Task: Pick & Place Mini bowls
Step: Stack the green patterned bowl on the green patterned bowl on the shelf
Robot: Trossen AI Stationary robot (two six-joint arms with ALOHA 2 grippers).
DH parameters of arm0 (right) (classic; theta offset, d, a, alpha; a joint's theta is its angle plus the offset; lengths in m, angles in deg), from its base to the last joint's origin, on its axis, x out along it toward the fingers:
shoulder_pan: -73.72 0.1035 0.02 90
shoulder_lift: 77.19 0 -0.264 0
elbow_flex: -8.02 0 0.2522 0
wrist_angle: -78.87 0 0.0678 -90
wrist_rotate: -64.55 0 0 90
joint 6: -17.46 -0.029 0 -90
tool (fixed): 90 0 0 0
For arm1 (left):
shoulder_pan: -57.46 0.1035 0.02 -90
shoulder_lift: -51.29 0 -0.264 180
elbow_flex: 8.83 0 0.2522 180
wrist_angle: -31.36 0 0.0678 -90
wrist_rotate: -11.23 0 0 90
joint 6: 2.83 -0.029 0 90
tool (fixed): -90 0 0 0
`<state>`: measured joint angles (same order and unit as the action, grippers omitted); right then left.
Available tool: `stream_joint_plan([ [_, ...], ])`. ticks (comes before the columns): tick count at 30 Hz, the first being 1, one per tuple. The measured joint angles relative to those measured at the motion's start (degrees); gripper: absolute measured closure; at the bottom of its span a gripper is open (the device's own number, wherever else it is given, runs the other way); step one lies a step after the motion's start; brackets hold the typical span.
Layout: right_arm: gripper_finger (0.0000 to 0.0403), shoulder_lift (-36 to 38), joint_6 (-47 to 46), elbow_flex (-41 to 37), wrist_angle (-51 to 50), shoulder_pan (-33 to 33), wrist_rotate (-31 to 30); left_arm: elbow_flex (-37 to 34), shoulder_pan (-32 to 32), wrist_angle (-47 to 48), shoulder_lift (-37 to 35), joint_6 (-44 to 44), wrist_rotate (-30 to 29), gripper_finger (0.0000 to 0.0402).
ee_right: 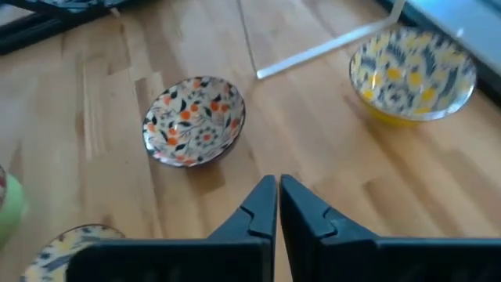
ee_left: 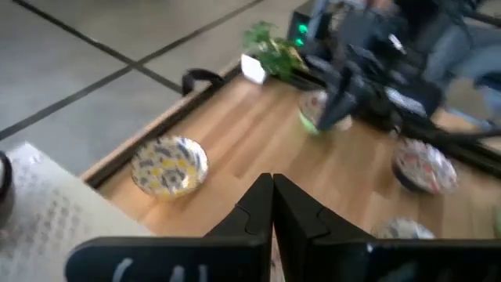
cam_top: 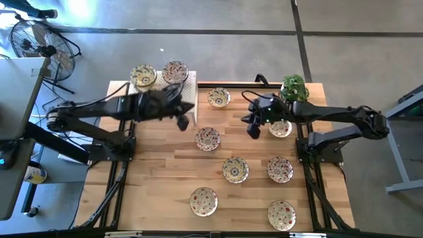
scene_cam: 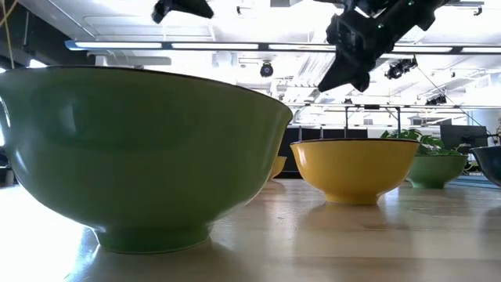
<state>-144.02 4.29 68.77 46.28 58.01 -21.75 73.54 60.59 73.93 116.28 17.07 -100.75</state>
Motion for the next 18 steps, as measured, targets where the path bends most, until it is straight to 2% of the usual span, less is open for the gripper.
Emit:
stream_joint_plan([
  [4,0.0393,-0.5,-6.4,0.0,-1.9,1.1,-2.1,-6.3,-2.3,-2.5,-6.0,-1.0,0.4,0.0400],
  [8,0.0401,-0.6,-15.4,0.0,-4.7,3.7,-6.4,-13.5,-2.4,-7.3,-13.1,-2.3,6.9,0.0401],
  [13,0.0396,2.8,-30.2,0.0,-10.3,8.3,-11.1,-21.3,-2.4,-18.1,-21.6,-1.7,13.3,0.0401],
  [16,0.0393,6.4,-39.8,0.0,-16.6,10.5,-15.5,-23.1,-2.4,-17.5,-25.6,-0.4,17.9,0.0401],
  [18,0.0392,8.7,-45.8,0.0,-22.6,11.0,-18.3,-24.0,-2.4,-14.4,-26.6,5.3,19.2,0.0401],
])
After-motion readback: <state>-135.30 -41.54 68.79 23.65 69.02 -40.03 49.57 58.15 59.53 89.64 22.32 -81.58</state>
